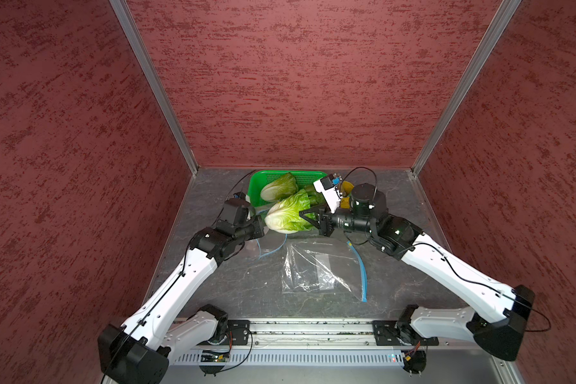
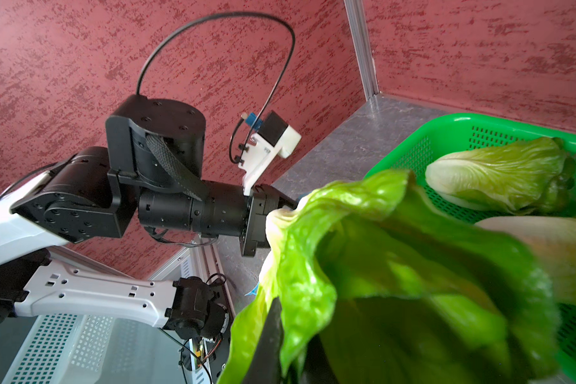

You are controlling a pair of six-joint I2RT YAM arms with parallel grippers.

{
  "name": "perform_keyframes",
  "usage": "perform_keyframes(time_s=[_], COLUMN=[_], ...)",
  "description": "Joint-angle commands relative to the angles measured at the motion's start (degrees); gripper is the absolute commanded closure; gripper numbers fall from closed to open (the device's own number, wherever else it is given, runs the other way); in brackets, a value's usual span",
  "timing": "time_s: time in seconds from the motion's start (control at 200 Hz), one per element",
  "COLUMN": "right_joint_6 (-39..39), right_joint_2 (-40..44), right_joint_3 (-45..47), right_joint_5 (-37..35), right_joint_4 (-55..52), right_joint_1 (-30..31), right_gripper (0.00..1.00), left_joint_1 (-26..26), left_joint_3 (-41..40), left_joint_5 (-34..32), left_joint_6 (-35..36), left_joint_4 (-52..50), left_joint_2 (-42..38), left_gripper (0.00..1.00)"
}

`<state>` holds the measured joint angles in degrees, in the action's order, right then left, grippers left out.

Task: Put the chinese cabbages into a zipper bag and zip it
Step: Place the Chinese cabbage in the zipper food storage bag.

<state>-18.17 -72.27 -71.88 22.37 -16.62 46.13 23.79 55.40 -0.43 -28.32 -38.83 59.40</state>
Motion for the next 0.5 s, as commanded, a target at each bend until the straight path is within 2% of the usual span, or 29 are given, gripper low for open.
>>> perform_keyframes(time_s=[0.0, 0.14, 0.341, 0.496], right_joint_6=[0.4, 2.6, 8.4, 9.4], right_joint_2=[-0.5, -1.5, -3.9, -5.4], right_joint_3=[1.0, 0.4, -5.6, -9.1], right_joint_5=[-1.8, -6.4, -13.4, -11.9], right_joint_4=[2.2, -1.8, -9.4, -7.3], right_joint_1=[1.1, 2.1, 5.4, 8.3], right_gripper=[0.95, 0.96, 0.97, 0.96], left_joint_1=[0.2, 0.1, -0.4, -0.3], left_joint_3=[1.9, 3.3, 6.7, 7.4], left_joint_5=[-0.6, -0.5, 4.4, 10.6], left_joint_6=[-0.4, 0.1, 2.4, 2.4], left_joint_4=[0.6, -0.3, -2.1, -0.7], left_joint_2=[-1.4, -2.9, -4.2, -4.3], left_gripper=[1.00, 1.00, 1.00, 1.00])
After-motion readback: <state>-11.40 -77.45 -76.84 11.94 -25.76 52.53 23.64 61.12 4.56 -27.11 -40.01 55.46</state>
